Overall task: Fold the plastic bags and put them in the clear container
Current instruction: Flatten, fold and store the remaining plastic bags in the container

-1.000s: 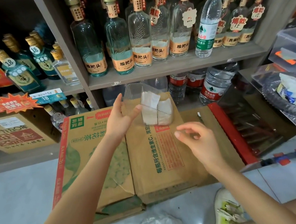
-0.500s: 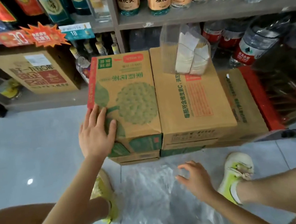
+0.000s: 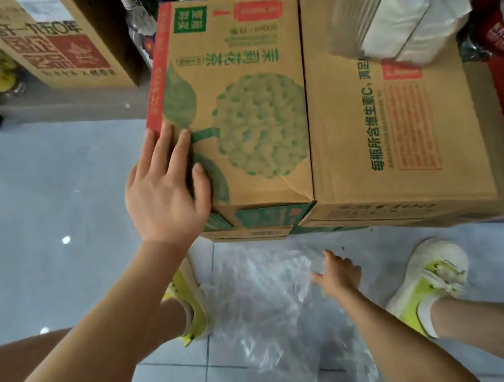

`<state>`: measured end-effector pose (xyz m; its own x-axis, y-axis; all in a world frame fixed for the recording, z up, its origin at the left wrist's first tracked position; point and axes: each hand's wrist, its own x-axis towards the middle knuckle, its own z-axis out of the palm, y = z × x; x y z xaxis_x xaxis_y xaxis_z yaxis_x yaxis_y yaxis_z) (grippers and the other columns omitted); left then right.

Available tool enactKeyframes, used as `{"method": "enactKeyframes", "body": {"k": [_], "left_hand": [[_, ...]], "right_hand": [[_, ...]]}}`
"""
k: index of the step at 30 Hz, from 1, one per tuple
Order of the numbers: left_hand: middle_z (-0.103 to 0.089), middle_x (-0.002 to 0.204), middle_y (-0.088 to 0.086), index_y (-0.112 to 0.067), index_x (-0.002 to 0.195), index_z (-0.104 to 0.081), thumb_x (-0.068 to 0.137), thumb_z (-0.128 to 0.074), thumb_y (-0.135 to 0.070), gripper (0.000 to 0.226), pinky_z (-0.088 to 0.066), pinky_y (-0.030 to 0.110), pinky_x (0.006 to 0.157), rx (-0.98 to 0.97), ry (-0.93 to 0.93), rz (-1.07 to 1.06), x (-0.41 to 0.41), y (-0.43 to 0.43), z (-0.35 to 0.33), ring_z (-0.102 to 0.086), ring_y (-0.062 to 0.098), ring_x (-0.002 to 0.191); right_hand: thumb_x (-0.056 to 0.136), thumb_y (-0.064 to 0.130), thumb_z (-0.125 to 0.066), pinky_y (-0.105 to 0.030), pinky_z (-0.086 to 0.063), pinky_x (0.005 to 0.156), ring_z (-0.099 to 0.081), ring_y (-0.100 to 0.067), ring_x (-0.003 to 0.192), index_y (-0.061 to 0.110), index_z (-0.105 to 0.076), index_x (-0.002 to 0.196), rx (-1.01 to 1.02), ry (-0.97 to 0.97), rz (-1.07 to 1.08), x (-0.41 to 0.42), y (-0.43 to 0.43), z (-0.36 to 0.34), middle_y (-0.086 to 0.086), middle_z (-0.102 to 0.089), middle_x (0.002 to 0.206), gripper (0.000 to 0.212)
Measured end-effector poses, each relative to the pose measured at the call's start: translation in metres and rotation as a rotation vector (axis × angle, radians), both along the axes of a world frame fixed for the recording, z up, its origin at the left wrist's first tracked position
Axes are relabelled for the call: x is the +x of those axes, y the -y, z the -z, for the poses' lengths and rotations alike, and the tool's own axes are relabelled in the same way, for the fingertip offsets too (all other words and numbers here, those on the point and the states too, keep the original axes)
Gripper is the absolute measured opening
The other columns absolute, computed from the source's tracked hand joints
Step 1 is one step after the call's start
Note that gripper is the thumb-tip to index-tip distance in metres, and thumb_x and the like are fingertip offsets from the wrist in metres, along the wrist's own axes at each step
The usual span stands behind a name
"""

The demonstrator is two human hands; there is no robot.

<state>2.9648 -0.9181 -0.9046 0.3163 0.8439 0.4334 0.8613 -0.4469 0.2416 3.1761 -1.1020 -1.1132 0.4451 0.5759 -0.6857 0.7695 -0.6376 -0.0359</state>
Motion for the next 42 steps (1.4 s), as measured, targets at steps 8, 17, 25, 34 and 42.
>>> {"method": "enactKeyframes", "body": {"k": [8, 17, 25, 34, 42], "left_hand": [[-0.052, 0.14, 0.011, -0.011, 0.131, -0.059, 0.093, -0.036, -0.032, 0.049, -0.047, 0.042, 0.09, -0.049, -0.026, -0.01, 0.001, 0.001, -0.005, -0.044, 0.03, 0.134], [-0.059, 0.127, 0.011, -0.011, 0.11, -0.068, 0.093, -0.039, -0.046, 0.048, -0.029, 0.039, 0.106, -0.216, 0.076, 0.098, 0.01, 0.045, -0.054, -0.051, 0.033, 0.12], [-0.072, 0.095, -0.011, -0.025, 0.116, -0.062, 0.078, -0.073, -0.046, 0.045, -0.047, 0.02, 0.087, -1.153, 0.745, 0.256, 0.028, 0.081, -0.122, -0.066, 0.003, 0.095], [-0.068, 0.087, 0.003, -0.027, 0.095, -0.07, 0.079, -0.076, -0.006, 0.027, -0.049, 0.018, 0.076, -0.761, 0.751, 0.271, 0.031, 0.081, -0.139, -0.061, 0.009, 0.077], [-0.065, 0.084, -0.027, -0.038, 0.09, -0.063, 0.077, -0.076, -0.002, 0.041, -0.042, 0.007, 0.073, -0.535, 0.716, 0.296, 0.032, 0.091, -0.151, -0.057, -0.005, 0.08]], "right_hand": [[0.092, 0.023, -0.05, -0.031, -0.021, 0.069, -0.04, -0.014, 0.062, 0.025, -0.039, 0.06, 0.331, -0.053, 0.023, -0.004, 0.003, -0.076, 0.008, -0.038, 0.056, 0.033], [0.075, 0.012, -0.08, -0.024, -0.046, 0.068, -0.061, -0.001, 0.069, 0.034, -0.067, 0.068, 0.679, -0.63, 0.01, 0.018, -0.006, -0.245, 0.01, -0.069, 0.07, 0.026], [0.077, 0.011, -0.074, -0.019, -0.044, 0.078, -0.054, -0.002, 0.083, 0.04, -0.065, 0.074, 0.974, -0.537, -0.194, 0.036, -0.022, -0.334, 0.015, -0.062, 0.078, 0.031], [0.066, 0.058, -0.066, -0.019, -0.04, 0.092, -0.051, 0.008, 0.106, 0.042, -0.06, 0.109, 0.933, -0.651, -0.017, 0.036, -0.023, -0.384, 0.023, -0.061, 0.107, 0.047], [0.081, 0.028, -0.071, -0.032, -0.047, 0.088, -0.059, -0.003, 0.083, 0.028, -0.071, 0.094, 1.082, -0.265, -0.196, 0.002, -0.047, -0.385, 0.024, -0.06, 0.08, 0.013]]}}
